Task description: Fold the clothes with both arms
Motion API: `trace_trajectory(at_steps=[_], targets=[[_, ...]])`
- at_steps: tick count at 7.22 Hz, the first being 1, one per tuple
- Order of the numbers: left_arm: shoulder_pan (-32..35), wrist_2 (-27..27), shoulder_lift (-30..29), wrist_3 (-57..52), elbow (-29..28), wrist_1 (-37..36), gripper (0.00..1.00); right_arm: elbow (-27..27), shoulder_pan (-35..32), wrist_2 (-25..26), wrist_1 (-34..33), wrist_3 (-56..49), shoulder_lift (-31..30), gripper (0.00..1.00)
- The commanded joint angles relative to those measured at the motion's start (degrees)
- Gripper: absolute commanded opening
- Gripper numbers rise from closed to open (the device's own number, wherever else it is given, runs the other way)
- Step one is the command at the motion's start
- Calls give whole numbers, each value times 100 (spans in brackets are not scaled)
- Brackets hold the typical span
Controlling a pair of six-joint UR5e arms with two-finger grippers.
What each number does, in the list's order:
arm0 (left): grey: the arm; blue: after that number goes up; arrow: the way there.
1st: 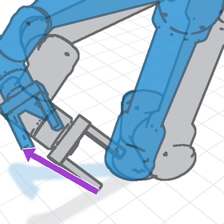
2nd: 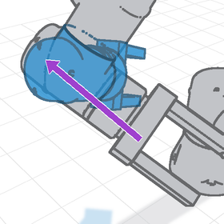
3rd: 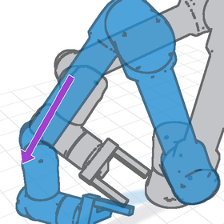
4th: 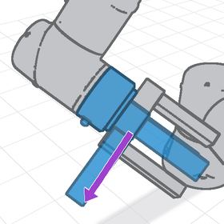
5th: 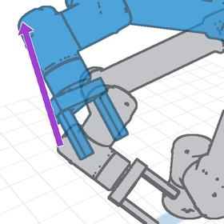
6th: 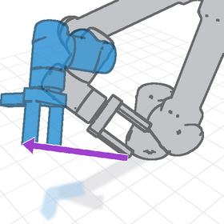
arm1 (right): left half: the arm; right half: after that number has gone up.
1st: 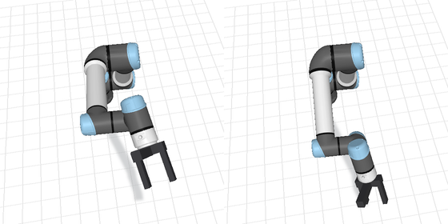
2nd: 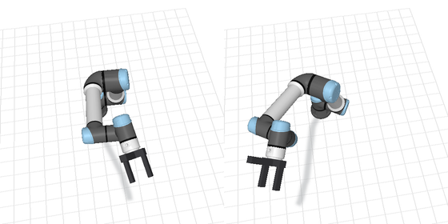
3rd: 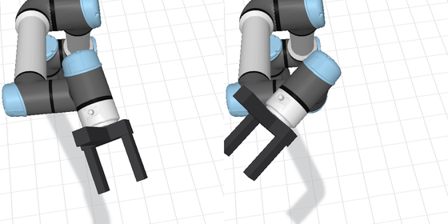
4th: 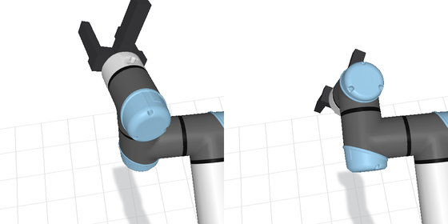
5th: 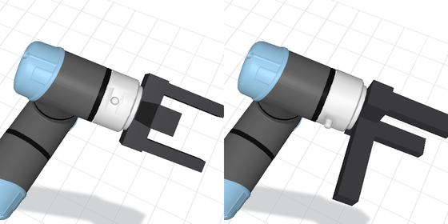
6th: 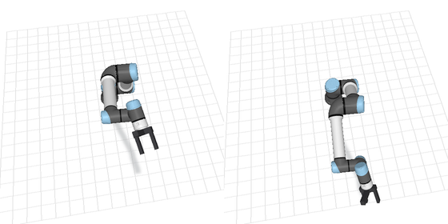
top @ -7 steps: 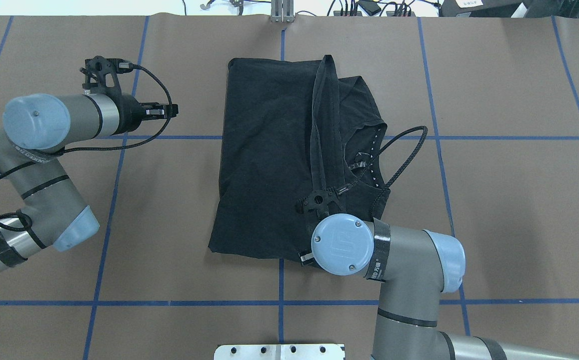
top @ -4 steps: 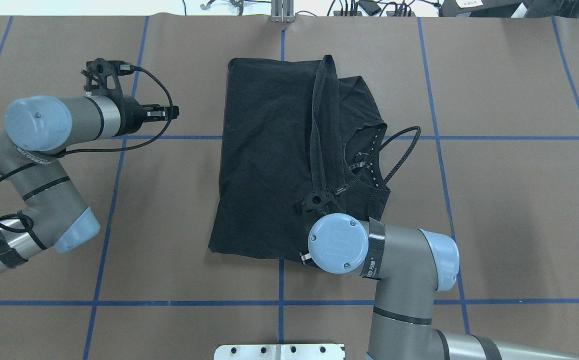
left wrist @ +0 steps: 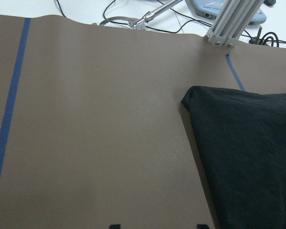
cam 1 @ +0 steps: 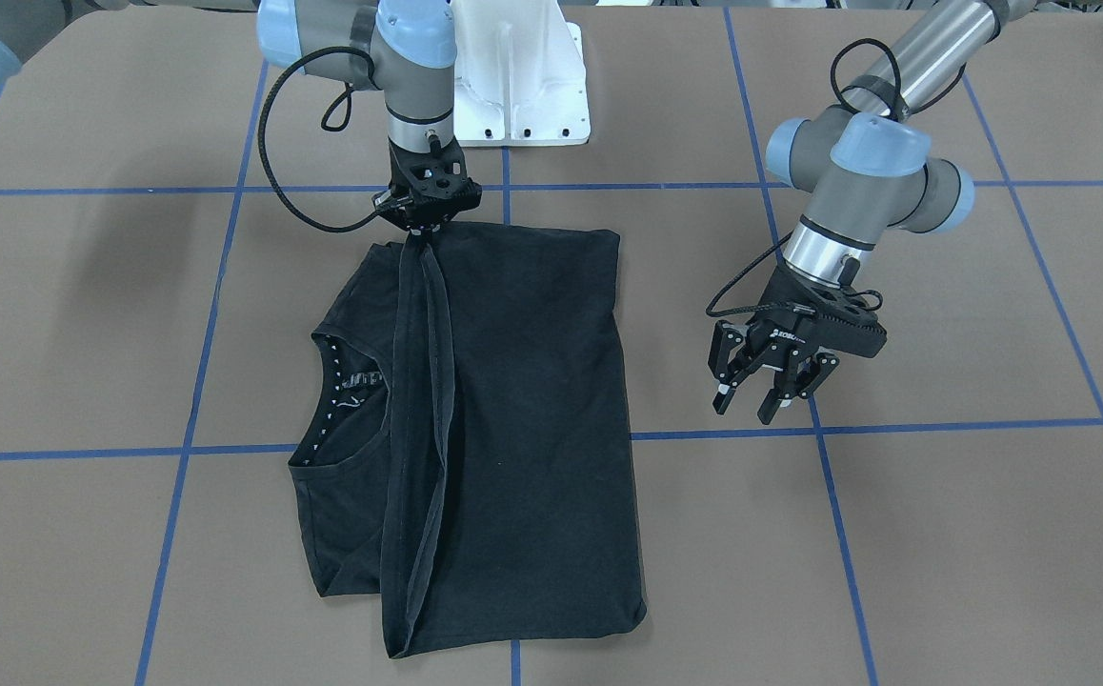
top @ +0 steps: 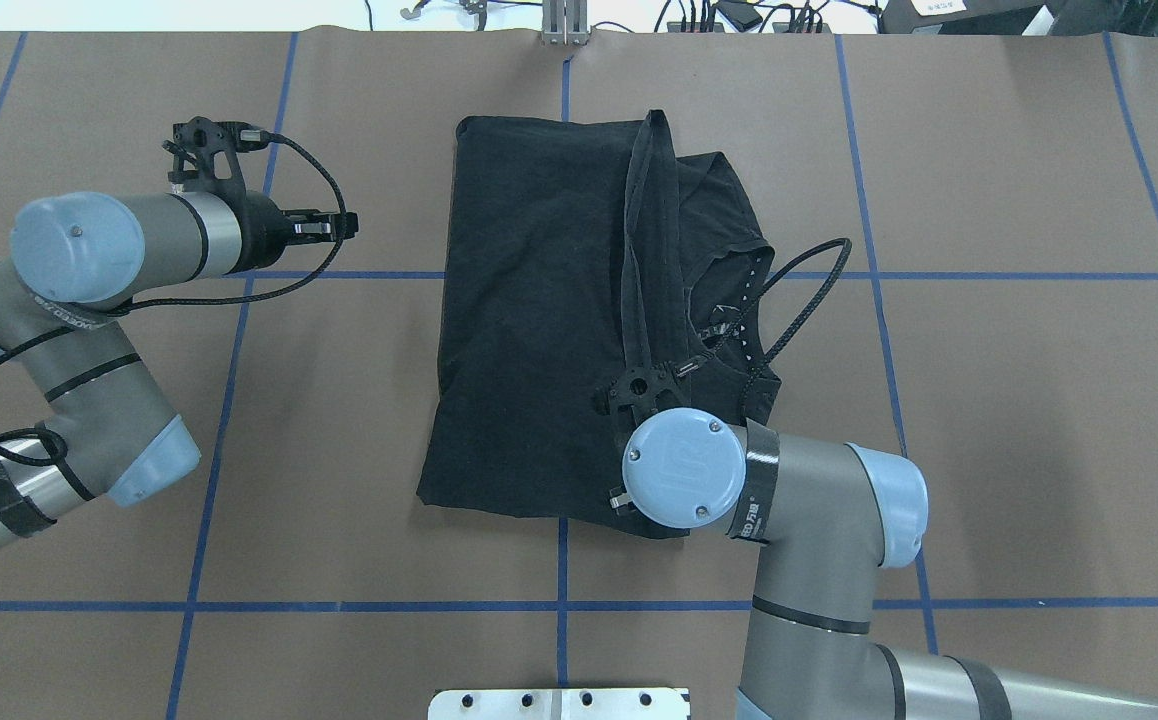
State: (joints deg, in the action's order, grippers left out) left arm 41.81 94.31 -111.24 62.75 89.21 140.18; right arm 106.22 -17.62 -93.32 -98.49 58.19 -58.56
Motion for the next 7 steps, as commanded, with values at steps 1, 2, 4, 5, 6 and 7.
trace_trajectory(at_steps=[1,2,4,5,6,7], targets=[[-6,0,-3,52,9,0,62,441,-163,-221,-493,78,-138,0],[-32,0,-3,122,17,0,62,486,46,-143,-539,340,-373,0],[-50,-9,-3,132,17,0,62,636,127,-177,-531,668,-560,0],[-59,-9,-11,141,17,0,62,601,180,-169,-531,781,-578,13],[-50,-9,-3,141,17,0,62,671,163,-229,-531,860,-569,46],[-50,-9,-11,141,17,0,62,671,163,-282,-531,870,-569,99]])
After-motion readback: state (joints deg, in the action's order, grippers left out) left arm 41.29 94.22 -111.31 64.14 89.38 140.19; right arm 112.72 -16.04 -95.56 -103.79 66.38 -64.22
